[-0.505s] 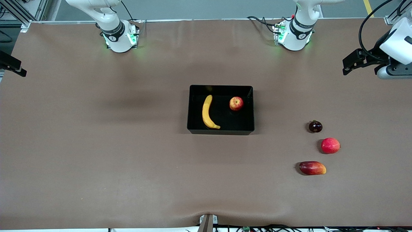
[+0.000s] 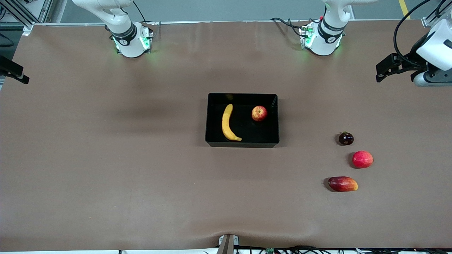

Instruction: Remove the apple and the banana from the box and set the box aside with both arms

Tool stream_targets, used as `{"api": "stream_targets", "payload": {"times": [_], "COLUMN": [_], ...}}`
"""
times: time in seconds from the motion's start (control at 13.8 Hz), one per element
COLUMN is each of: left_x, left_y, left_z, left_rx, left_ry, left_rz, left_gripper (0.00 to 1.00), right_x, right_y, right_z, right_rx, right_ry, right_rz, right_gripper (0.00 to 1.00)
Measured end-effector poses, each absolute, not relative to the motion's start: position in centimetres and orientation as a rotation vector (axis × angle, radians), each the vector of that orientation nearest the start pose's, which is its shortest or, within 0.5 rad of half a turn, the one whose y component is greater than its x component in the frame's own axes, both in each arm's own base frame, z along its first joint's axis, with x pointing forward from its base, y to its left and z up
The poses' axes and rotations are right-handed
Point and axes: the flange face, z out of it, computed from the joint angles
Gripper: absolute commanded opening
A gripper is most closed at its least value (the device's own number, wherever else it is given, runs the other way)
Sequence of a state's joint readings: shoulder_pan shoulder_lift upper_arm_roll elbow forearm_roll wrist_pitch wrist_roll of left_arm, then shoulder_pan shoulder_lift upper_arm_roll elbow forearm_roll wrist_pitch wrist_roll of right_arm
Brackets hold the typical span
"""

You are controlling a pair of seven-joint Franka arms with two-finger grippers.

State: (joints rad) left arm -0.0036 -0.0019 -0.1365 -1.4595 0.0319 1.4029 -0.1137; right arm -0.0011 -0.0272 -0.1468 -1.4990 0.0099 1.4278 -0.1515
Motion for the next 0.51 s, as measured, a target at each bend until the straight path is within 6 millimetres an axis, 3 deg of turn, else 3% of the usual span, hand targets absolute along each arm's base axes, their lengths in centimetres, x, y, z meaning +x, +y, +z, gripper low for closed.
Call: {"api": "stream_targets", "payload": {"times": [0.29, 0.51], "left_x": [53.1, 53.2], "left_y": [-7.0, -8.3], "left_z": [66.2, 65.4], "left_rx": [-3.102, -3.1], "left_ry": [0.031, 0.039], "left_rz": [0.083, 0.112], "left_gripper": [1.0, 1.0], "right_x": [52.5, 52.5], "right_y": [-7.8, -7.8], "right_z": [66.0, 66.0], "right_rx": [-3.121, -3.121], "right_ry": [-0.008, -0.008], "right_rz": [0.065, 0.065], "right_gripper": [1.0, 1.0]}}
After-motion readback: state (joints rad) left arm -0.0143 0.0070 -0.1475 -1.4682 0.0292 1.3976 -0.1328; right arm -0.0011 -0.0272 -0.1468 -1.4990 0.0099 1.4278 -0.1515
